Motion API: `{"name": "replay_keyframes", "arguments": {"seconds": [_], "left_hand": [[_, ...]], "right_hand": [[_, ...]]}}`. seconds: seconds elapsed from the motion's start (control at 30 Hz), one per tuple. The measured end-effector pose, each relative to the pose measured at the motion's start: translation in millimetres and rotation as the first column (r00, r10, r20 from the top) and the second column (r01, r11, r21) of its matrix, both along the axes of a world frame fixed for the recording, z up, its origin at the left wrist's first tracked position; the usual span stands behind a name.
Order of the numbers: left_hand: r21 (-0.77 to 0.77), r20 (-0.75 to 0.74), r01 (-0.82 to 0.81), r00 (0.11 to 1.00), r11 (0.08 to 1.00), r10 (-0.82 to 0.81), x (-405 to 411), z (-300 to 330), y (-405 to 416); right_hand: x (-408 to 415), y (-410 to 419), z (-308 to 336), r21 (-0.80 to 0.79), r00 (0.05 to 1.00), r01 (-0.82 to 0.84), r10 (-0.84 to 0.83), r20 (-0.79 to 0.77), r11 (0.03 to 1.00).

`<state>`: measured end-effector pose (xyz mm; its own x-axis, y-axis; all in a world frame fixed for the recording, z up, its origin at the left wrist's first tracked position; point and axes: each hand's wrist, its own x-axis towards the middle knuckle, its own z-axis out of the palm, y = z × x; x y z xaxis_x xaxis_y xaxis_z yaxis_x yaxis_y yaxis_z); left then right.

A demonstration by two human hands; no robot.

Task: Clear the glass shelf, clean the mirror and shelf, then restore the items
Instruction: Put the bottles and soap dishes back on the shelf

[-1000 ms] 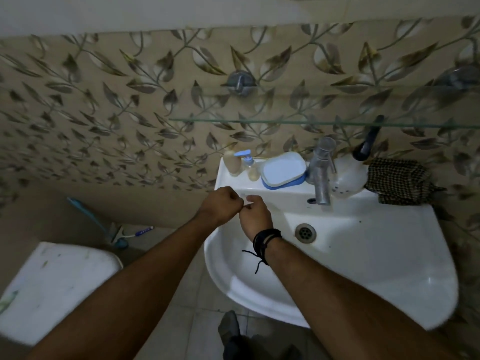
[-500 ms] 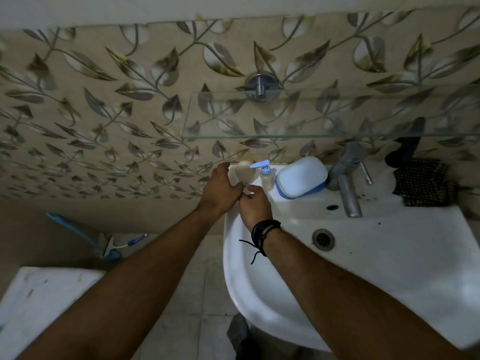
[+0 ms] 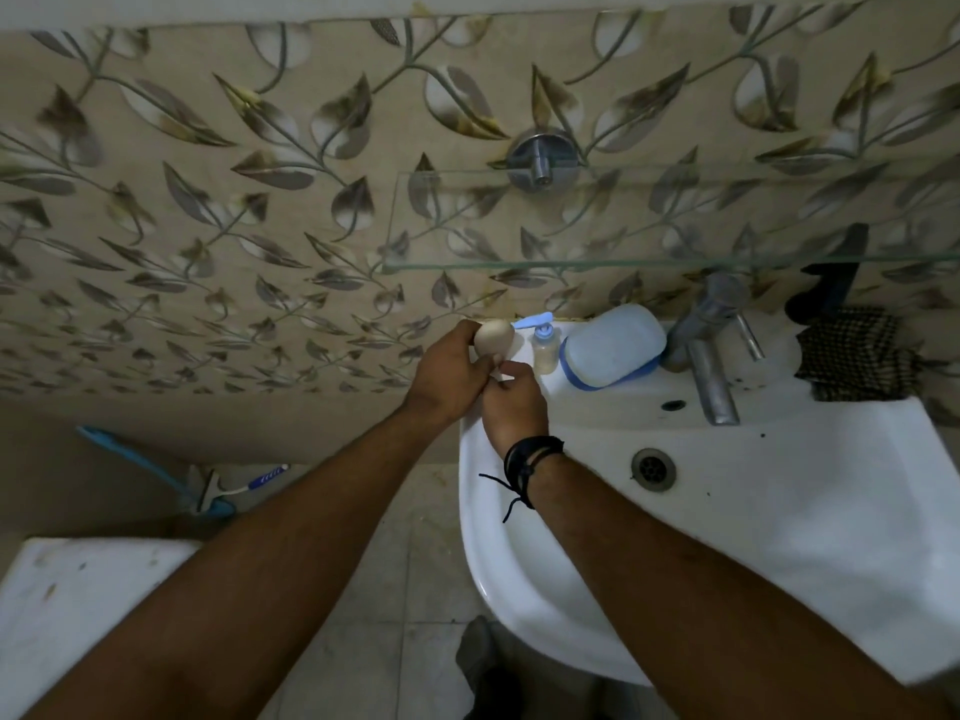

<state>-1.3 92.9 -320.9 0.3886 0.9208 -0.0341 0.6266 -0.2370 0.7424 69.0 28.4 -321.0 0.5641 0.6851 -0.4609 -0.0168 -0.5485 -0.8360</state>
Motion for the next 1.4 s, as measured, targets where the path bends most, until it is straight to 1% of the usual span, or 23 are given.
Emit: {"name": "replay_keyframes", "arguments": {"seconds": [0.13, 0.2, 0.33, 0.5, 0.63, 0.73, 0.87, 0.97, 1.03, 1.13, 1.27, 1.4], "left_hand": [[0.005, -0.018, -0.018, 1.000, 1.000, 0.018, -15, 1, -10], [0.013, -0.019, -0.036, 0.999, 0.999, 0.036, -25, 5, -20], [0.023, -0.004, -0.114, 0.993, 0.993, 0.115, -44, 13, -56], [0.035, -0.001, -0.184, 0.983, 0.982, 0.184, -58, 25, -105], [0.043, 0.042, -0.242, 0.970, 0.969, 0.240, -63, 44, -137], [0.140, 0.051, -0.293, 0.956, 0.946, 0.289, -65, 61, -155], [0.369, 0.128, -0.323, 0.947, 0.872, 0.296, -62, 101, -164], [0.442, 0.226, -0.320, 0.944, 0.838, 0.241, -55, 136, -154], [0.492, 0.260, -0.305, 0.945, 0.816, 0.196, -46, 159, -140], [0.587, 0.261, -0.274, 0.955, 0.762, 0.141, -33, 191, -114], [0.612, 0.238, -0.219, 0.967, 0.760, 0.087, -19, 224, -70], [0.603, 0.236, -0.179, 0.971, 0.777, 0.041, -9, 237, -32]], "right_hand": [[-13, -10, 1, 0.039, 1.000, 0.018, -0.018, -0.005, 0.999], [-19, -19, 3, 0.049, 1.000, -0.001, 0.001, -0.003, 0.999], [-30, -45, 8, 0.091, 0.992, -0.126, 0.124, 0.034, 0.988], [-35, -85, 21, 0.148, 0.956, -0.291, 0.281, 0.085, 0.945], [-30, -111, 39, 0.207, 0.938, -0.346, 0.332, 0.101, 0.915], [-28, -126, 58, 0.281, 0.919, -0.393, 0.368, 0.138, 0.876], [-25, -130, 97, 0.384, 0.933, -0.359, 0.335, 0.131, 0.851], [-19, -122, 132, 0.487, 0.947, -0.316, 0.300, 0.113, 0.814], [-10, -111, 155, 0.538, 0.950, -0.311, 0.272, 0.153, 0.783], [8, -87, 188, 0.560, 0.936, -0.344, 0.232, 0.263, 0.753], [28, -47, 221, 0.566, 0.917, -0.354, 0.156, 0.368, 0.745], [46, -11, 235, 0.497, 0.857, -0.367, 0.078, 0.509, 0.786]]}}
